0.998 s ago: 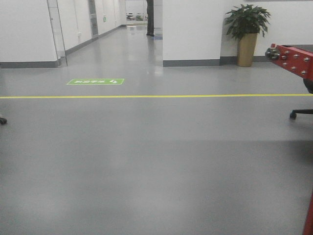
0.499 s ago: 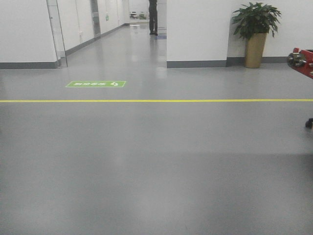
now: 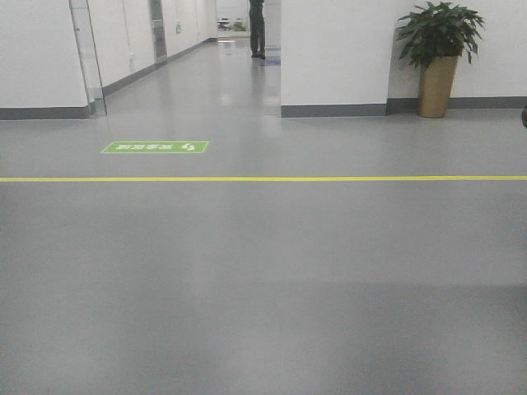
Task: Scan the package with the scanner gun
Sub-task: 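Drive the base forward along the corridor up to the red table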
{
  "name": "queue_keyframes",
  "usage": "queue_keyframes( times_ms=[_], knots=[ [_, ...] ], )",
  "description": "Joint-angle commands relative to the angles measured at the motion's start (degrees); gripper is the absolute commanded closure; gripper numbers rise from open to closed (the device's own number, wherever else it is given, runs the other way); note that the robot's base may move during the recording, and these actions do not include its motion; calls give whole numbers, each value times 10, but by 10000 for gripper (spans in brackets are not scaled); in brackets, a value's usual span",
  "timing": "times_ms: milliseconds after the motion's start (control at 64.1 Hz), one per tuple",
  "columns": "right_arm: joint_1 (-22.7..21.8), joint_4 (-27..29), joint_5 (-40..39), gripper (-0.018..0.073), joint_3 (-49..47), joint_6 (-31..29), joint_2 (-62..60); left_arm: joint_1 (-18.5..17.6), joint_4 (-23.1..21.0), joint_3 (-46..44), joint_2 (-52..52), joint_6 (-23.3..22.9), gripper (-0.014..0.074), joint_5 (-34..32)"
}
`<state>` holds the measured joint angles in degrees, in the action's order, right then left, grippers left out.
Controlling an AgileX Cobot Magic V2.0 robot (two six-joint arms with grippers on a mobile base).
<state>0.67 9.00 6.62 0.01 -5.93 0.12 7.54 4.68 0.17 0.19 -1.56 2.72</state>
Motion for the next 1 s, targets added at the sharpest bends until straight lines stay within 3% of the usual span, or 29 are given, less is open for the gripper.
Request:
queue_keyframes(
  times_ms=[0,983],
  knots=[
    [0,-3,-11,722,0,0,-1,-3,-3,-2,-2,-2,708,-10],
    [0,-3,-11,722,0,0,-1,-3,-3,-2,-2,-2,708,-10]
  ],
)
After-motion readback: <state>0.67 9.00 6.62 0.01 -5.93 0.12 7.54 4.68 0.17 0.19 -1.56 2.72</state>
